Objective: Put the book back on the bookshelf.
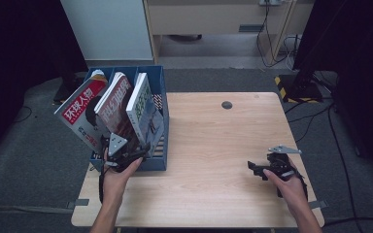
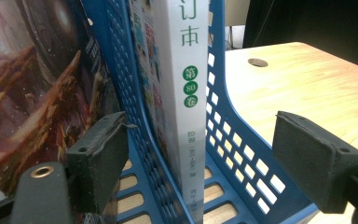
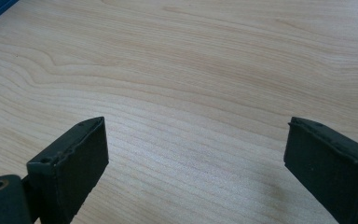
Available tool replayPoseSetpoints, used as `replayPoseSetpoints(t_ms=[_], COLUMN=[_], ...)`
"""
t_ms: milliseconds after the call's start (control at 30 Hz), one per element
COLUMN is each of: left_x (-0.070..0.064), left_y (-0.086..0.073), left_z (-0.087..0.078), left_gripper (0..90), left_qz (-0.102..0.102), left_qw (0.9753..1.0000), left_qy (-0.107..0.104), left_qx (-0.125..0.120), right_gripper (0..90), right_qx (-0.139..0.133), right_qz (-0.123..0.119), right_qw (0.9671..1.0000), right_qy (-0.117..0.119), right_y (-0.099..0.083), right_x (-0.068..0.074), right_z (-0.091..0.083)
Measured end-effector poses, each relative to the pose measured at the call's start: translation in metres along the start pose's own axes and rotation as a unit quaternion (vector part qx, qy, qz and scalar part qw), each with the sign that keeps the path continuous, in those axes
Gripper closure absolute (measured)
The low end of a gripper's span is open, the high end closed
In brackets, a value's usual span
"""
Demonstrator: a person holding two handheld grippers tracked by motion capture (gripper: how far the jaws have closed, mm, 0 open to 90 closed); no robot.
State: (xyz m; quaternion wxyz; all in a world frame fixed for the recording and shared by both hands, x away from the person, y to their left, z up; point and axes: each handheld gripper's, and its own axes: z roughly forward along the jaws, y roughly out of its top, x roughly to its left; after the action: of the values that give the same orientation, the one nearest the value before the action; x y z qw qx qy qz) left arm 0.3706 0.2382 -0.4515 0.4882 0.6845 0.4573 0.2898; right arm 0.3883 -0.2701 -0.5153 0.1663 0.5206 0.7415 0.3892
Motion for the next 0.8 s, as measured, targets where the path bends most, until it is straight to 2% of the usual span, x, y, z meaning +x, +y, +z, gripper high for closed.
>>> replayPoseSetpoints(t_ms=[133,367,633,800], left_x=[-0.003,-0.002,-0.009,-0.01], left_y=[-0.001,-0.002,-0.004,-0.005], left_z=[-0.004,-0.01,-0.014,-0.018], left_gripper=[18.3,18.3,18.4,18.4], left_qz=[0.002,-0.007,-0.005,-0.013], left_qw=[1.0,1.0,1.0,0.9999], left_qy=[0.001,0.002,-0.002,-0.004], left_qx=[0.002,0.003,0.007,0.004], right_gripper=[6.7,6.7,6.7,6.7], right_qx=[-0.001,-0.001,-0.003,-0.002], right_qz=[0.001,0.0,0.003,-0.001], right_qw=[1.0,1.0,1.0,1.0], right_qy=[0.001,0.001,0.0,0.0], right_y=[0.0,0.001,0.001,0.001], right_x=[0.0,0.0,0.0,0.001], right_z=[0.0,0.0,-0.002,-0.002])
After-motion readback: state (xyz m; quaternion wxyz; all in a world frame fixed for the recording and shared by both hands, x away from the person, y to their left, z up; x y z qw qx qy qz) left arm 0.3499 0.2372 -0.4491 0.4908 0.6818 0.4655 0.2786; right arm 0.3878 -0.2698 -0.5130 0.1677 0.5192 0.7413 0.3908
